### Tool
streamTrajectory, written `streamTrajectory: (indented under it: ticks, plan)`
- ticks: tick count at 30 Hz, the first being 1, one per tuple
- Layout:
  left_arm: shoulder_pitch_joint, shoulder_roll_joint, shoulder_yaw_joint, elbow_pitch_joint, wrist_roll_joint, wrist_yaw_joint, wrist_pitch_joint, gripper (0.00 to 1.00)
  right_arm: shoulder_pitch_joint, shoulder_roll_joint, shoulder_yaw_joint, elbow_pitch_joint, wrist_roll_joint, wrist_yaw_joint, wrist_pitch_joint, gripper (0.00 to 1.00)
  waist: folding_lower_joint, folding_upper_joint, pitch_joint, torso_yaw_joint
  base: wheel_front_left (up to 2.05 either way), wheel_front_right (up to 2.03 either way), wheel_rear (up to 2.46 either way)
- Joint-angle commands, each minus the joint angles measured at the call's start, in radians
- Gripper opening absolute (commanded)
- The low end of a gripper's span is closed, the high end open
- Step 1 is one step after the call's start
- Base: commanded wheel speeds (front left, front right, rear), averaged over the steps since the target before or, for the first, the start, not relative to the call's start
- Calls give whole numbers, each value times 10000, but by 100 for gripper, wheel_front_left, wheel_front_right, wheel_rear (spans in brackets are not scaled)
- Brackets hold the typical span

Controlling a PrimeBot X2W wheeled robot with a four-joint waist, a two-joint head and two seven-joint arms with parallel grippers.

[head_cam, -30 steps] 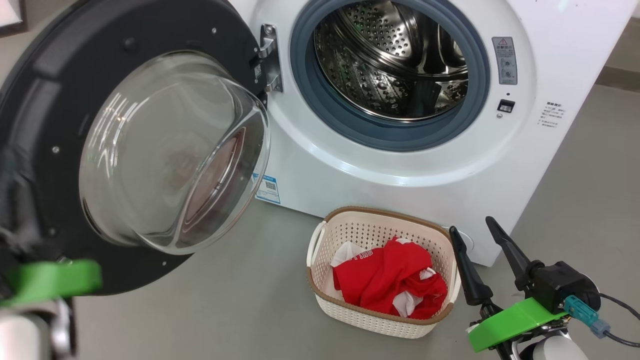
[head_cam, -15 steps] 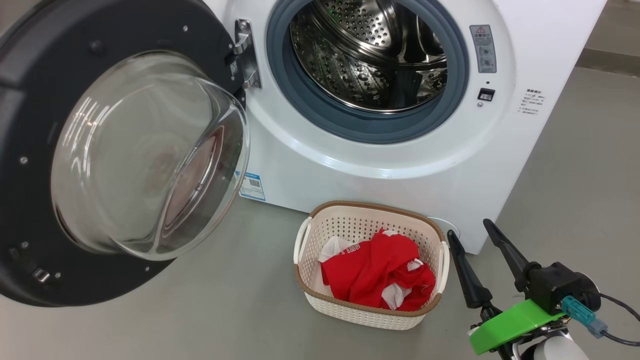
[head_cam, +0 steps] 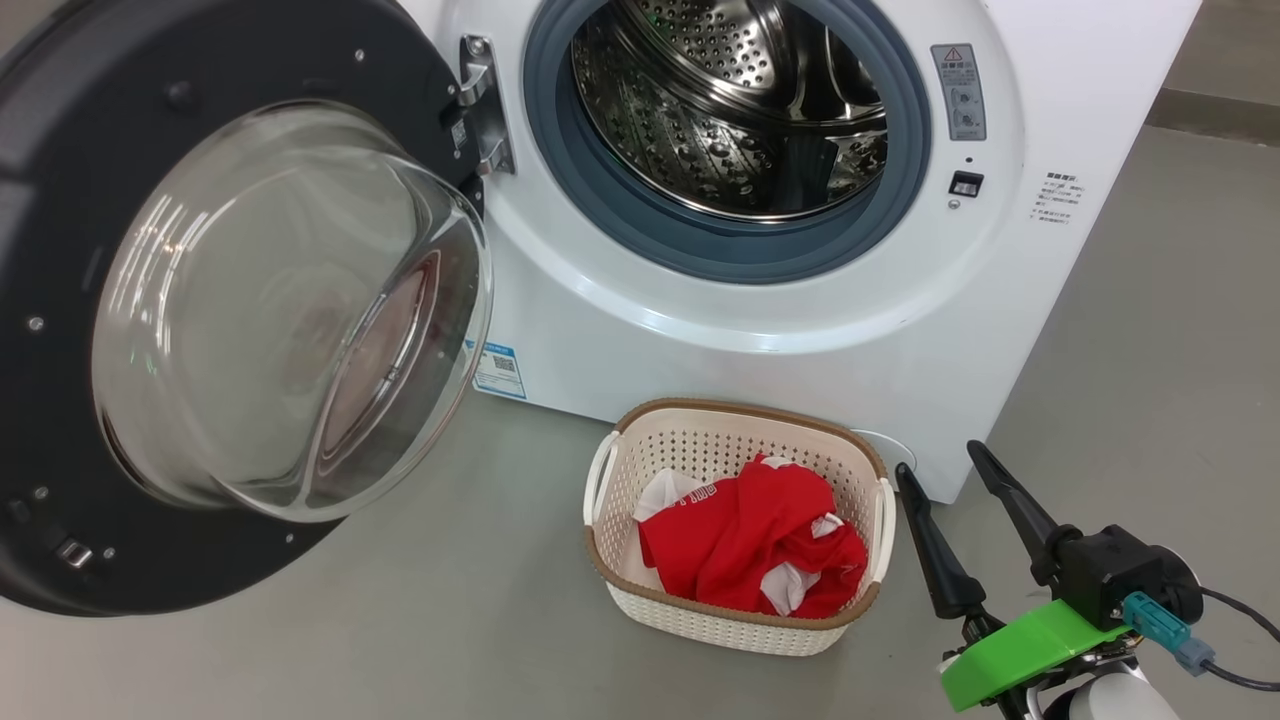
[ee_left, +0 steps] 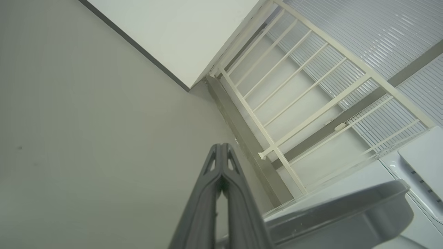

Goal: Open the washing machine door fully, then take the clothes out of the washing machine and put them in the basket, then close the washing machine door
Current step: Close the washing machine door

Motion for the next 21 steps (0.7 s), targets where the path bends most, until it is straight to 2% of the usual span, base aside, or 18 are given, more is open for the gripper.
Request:
streamTrajectory:
  ticks: [1, 7, 11, 17, 21]
  plan:
    - [12, 441, 104, -404, -158, -27, 255, 0, -345, -42, 199, -245, -17, 63, -65, 100, 0, 0, 1, 12, 0, 0, 0]
    - [507, 37, 212, -1402, -868, 24, 1994, 0, -323, -12, 127, -287, -57, 63, -65, 100, 0, 0, -9, 30, 0, 0, 0]
    - [1157, -36, 7, -2228, -859, 208, 3042, 0, -326, 4, 112, -320, -52, 63, -65, 100, 0, 0, 8, 17, 0, 0, 0]
    - [1719, -193, 147, -3265, -1147, 447, 3829, 0, -330, -45, 141, -345, -21, 63, -65, 100, 0, 0, 90, -11, 0, 0, 0]
    - [1841, -245, 289, -3423, -1521, 394, 4278, 0, -368, -82, 173, -332, -5, 63, -65, 100, 0, 0, 133, -50, 0, 0, 0]
